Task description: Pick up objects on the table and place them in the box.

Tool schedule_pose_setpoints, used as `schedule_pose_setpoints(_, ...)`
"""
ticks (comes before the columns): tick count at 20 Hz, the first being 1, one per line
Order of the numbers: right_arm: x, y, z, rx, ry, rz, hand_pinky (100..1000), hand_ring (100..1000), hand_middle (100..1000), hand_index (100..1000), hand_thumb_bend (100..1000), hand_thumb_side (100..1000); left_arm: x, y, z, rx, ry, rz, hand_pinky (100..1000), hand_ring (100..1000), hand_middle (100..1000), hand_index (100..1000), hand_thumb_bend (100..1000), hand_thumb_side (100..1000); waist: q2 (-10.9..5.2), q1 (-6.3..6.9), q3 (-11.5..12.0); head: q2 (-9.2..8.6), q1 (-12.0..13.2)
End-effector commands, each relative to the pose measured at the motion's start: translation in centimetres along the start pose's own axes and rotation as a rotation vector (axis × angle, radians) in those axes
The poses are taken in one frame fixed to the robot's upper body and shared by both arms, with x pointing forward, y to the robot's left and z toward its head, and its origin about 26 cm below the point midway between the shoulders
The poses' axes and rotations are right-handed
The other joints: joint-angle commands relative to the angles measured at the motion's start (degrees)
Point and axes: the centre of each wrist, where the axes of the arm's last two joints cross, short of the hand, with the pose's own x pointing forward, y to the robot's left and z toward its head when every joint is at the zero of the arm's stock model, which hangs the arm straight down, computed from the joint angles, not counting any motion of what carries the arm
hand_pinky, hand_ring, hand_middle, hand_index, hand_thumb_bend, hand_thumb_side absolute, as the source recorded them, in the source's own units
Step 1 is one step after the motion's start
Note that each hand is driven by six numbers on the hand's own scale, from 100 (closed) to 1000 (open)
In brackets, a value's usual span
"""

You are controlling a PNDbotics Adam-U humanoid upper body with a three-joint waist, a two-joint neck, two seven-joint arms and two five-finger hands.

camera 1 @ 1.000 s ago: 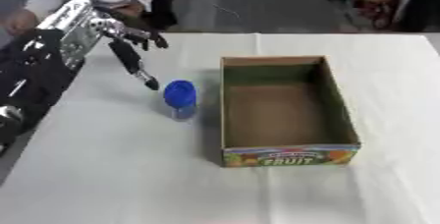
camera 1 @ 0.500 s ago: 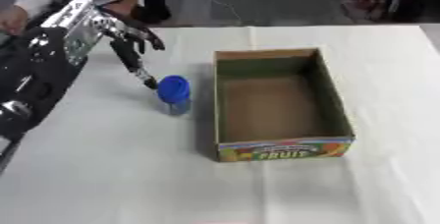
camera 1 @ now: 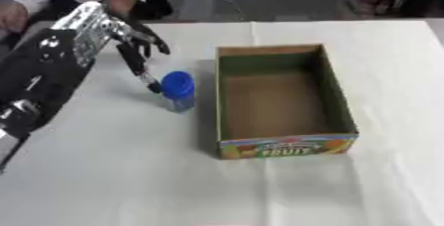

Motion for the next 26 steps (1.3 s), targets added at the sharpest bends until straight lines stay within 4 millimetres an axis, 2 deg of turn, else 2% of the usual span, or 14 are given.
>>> schedule_pose_setpoints(1, 0.4, -0.2, -0.8, 0.010, -0.031, 0.003, 196, 489, 484, 583, 120, 917, -0.2, 1.2, 1.0, -0.009, -0.028, -0.047, 791, 800, 992, 1000, 725, 506, -0.84, 0.04, -0.01, -0.04, 0.39)
schedule_pose_setpoints(9, 0.4, -0.4, -0.5, 0.025, -0.021, 0.010, 198, 490, 485, 585, 116, 916, 1.4, 1.4, 1.7, -0.010, -0.093, -0.120, 804, 803, 981, 1000, 720, 513, -1.41, 0.42, 0.55, 0.57, 0.45)
schedule_pose_setpoints(21, 0.4, -0.5, -0.4, 0.037, -0.014, 0.007, 201, 491, 486, 586, 109, 917, 3.1, 0.7, 1.1, -0.036, -0.169, -0.129, 805, 801, 990, 1000, 711, 517, -2.40, 0.90, 0.70, 1.11, 0.58)
schedule_pose_setpoints(24, 0.5, -0.6, -0.5, 0.039, -0.015, 0.004, 202, 491, 487, 586, 110, 913, 3.4, 0.7, 0.9, -0.038, -0.188, -0.121, 721, 795, 1000, 1000, 708, 503, -2.44, 0.99, 0.58, 1.25, 0.70)
schedule_pose_setpoints(25, 0.5, -0.6, -0.5, 0.039, -0.015, 0.003, 202, 491, 486, 586, 111, 914, 3.5, 0.7, 0.8, -0.038, -0.191, -0.119, 742, 796, 999, 1000, 709, 508, -2.44, 1.02, 0.54, 1.30, 0.73)
schedule_pose_setpoints(26, 0.5, -0.6, -0.5, 0.039, -0.016, 0.002, 203, 492, 487, 586, 109, 913, 3.6, 0.7, 0.7, -0.040, -0.194, -0.118, 658, 785, 1000, 1000, 707, 489, -2.44, 1.05, 0.48, 1.34, 0.73)
